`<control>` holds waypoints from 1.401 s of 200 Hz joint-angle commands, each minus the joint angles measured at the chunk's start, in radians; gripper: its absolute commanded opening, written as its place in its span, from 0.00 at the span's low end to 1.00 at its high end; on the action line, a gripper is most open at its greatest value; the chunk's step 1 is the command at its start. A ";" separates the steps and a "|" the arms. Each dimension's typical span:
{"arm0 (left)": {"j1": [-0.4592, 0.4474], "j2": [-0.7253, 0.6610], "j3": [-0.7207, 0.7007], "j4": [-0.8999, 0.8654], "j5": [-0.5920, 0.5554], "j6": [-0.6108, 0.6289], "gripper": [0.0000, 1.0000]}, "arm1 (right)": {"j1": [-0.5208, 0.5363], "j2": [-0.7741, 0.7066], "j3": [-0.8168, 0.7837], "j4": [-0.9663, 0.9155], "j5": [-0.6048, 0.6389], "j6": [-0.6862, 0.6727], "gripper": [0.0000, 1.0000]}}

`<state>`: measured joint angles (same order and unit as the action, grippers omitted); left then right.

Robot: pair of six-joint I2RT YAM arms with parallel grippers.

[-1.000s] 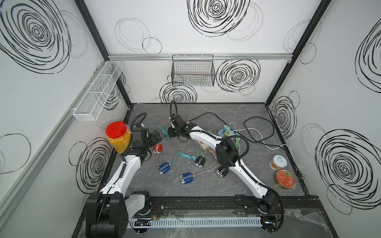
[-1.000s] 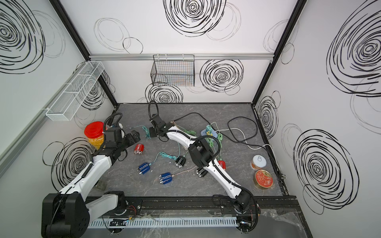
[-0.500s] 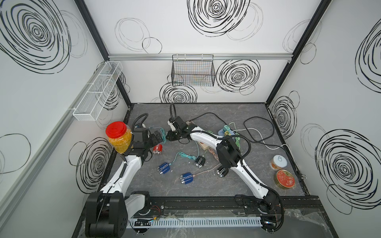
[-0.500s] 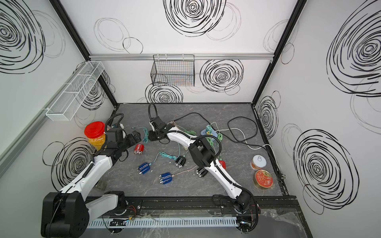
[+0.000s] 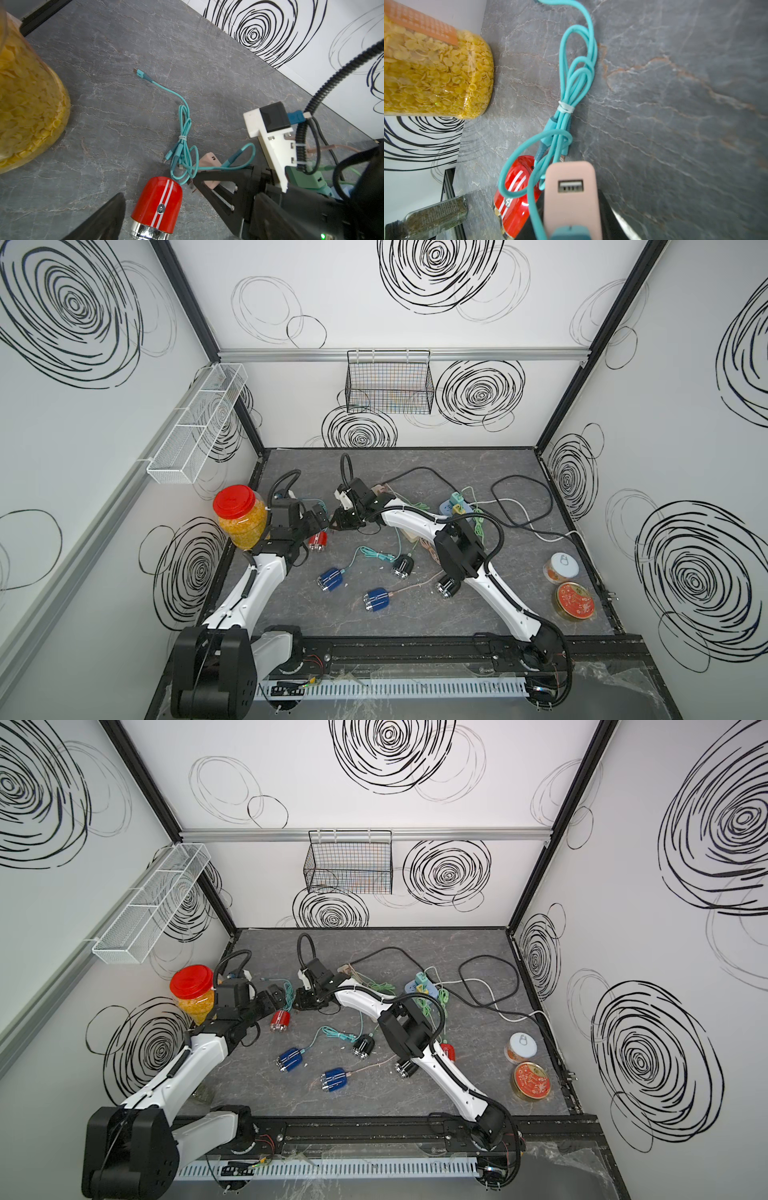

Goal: Unplug the electric shaver
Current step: Place the plug at the center of the board, then move the charging cable to the center of the board.

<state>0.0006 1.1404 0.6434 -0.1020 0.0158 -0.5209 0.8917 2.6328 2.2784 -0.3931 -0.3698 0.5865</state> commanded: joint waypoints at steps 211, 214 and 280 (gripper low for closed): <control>-0.171 0.175 0.182 0.025 -0.127 -0.010 0.90 | -0.040 -0.761 -0.679 0.068 0.312 -0.186 0.40; -0.176 0.180 0.189 0.023 -0.130 -0.008 0.89 | -0.041 -0.774 -0.694 0.072 0.314 -0.188 0.40; -0.332 0.174 0.201 -0.044 -0.237 0.009 0.75 | -0.039 -1.049 -1.014 0.167 0.285 -0.225 0.43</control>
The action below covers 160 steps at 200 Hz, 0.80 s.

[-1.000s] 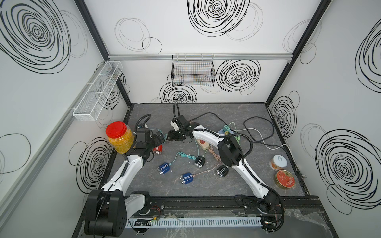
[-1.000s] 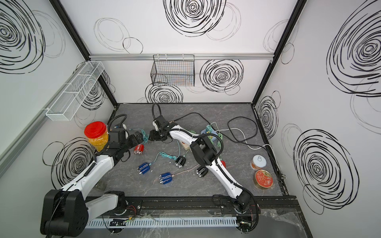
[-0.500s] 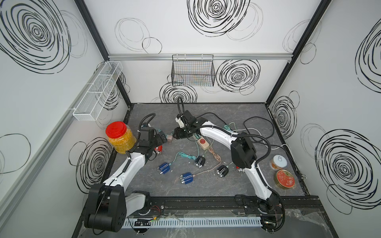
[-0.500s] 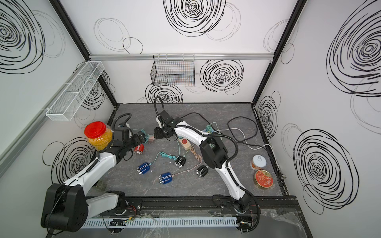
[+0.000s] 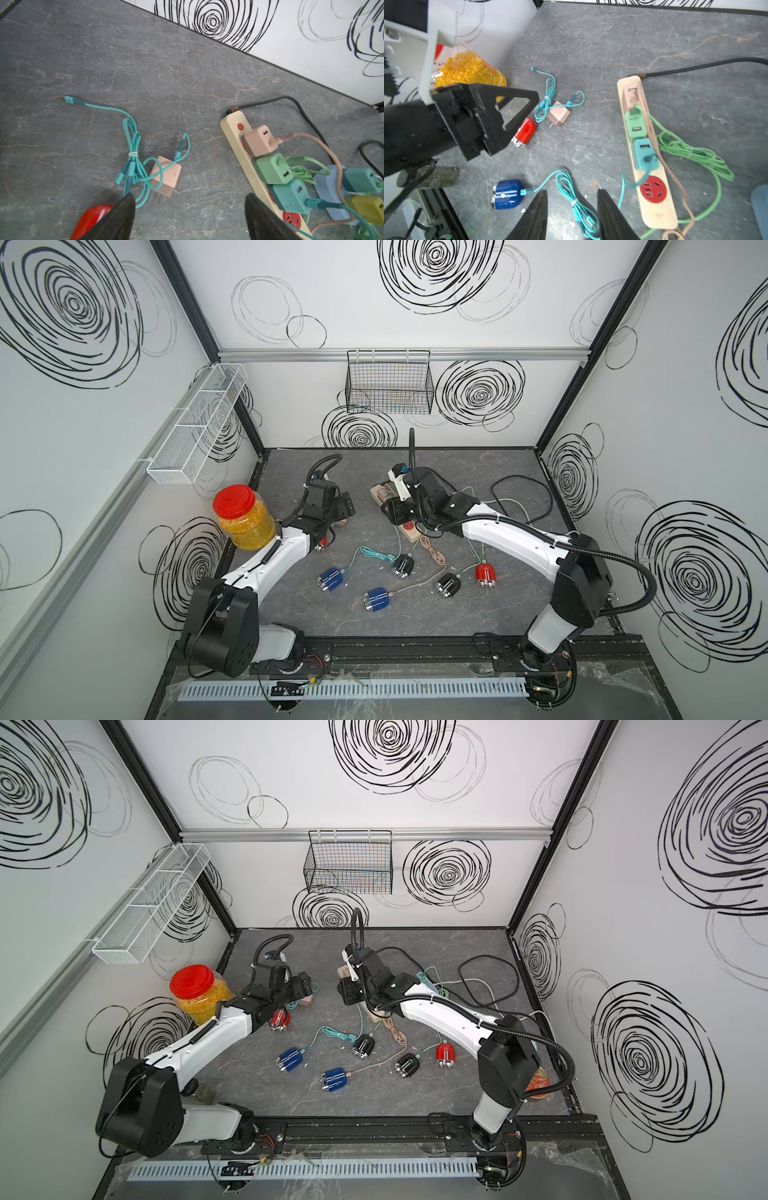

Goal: Unplug the electric shaver
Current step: Move the charging cable to the center of the board.

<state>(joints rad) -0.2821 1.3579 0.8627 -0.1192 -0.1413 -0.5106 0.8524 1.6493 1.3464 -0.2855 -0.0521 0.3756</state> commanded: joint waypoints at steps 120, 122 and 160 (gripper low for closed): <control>-0.238 -0.564 -0.440 -0.203 -0.217 -0.323 0.87 | 0.143 0.016 -0.339 0.400 -0.317 0.438 0.44; -0.242 -0.571 -0.446 -0.209 -0.222 -0.330 0.87 | 0.144 0.019 -0.339 0.402 -0.319 0.443 0.44; -0.374 -0.704 -0.514 -0.326 -0.372 -0.504 0.88 | 0.166 0.121 -0.319 0.499 -0.397 0.525 0.43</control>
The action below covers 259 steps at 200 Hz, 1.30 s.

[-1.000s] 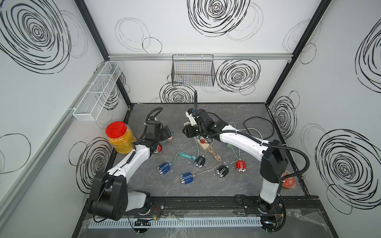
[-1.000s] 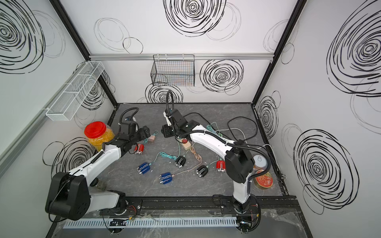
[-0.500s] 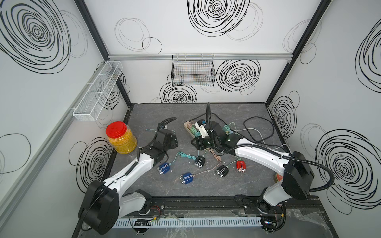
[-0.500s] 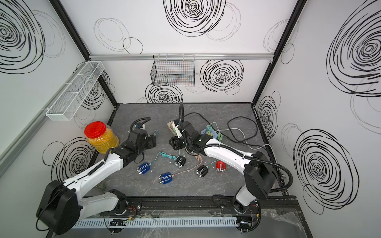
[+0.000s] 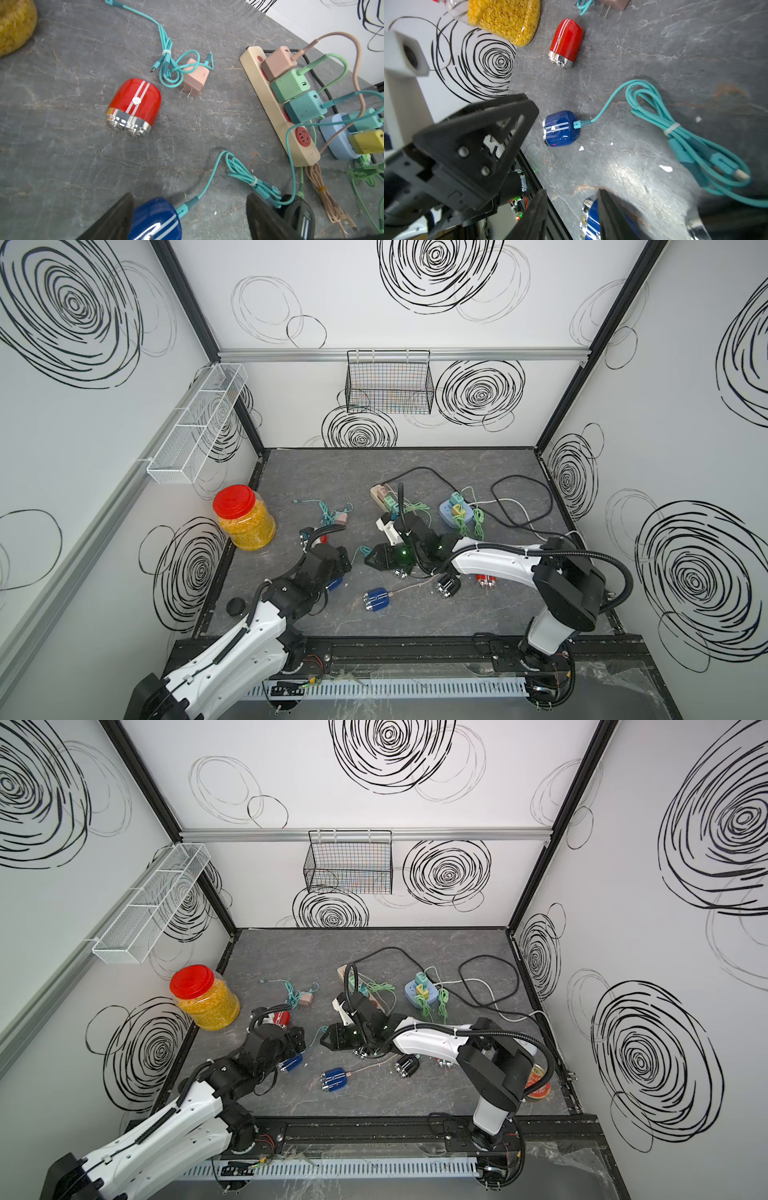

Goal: Unplug the electric shaver
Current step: Move the charging cable to the center of the board.

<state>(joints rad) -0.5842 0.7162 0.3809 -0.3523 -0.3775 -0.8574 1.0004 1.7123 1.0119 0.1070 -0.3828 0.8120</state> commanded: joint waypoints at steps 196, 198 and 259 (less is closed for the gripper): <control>-0.041 -0.079 -0.158 0.056 -0.164 -0.054 0.95 | 0.012 0.428 0.250 0.112 -0.074 0.222 0.36; -0.039 -0.078 -0.157 0.057 -0.163 -0.052 0.95 | 0.009 0.430 0.254 0.108 -0.074 0.221 0.36; -0.017 -0.076 -0.168 0.083 -0.109 0.005 0.95 | -0.028 0.497 0.348 0.075 -0.072 0.225 0.31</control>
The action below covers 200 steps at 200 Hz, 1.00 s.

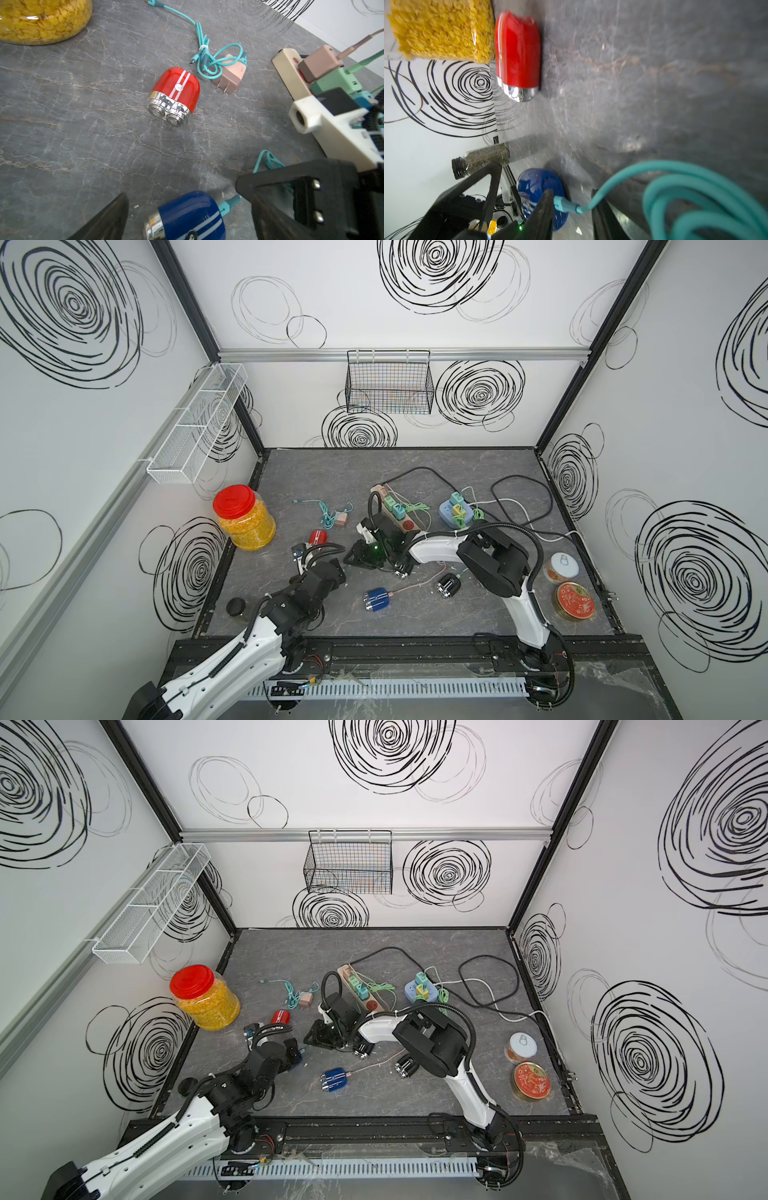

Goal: Unplug the electric shaver
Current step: Move the charging cable to the center of the board.

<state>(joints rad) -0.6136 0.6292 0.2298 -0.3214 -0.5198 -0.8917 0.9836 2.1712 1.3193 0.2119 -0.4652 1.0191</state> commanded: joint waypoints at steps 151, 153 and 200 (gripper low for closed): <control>-0.107 0.296 0.090 0.130 0.146 0.253 0.97 | -0.108 0.099 0.201 -0.205 0.035 -0.121 0.06; -0.110 0.300 0.096 0.128 0.141 0.257 0.97 | -0.108 0.102 0.204 -0.207 0.034 -0.123 0.06; -0.108 0.394 0.195 0.098 0.086 0.340 1.00 | -0.101 0.142 0.275 -0.257 0.024 -0.157 0.07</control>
<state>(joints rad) -0.7376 0.9878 0.3752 -0.2340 -0.3946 -0.6170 0.8764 2.2898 1.5566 0.0116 -0.4316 0.8925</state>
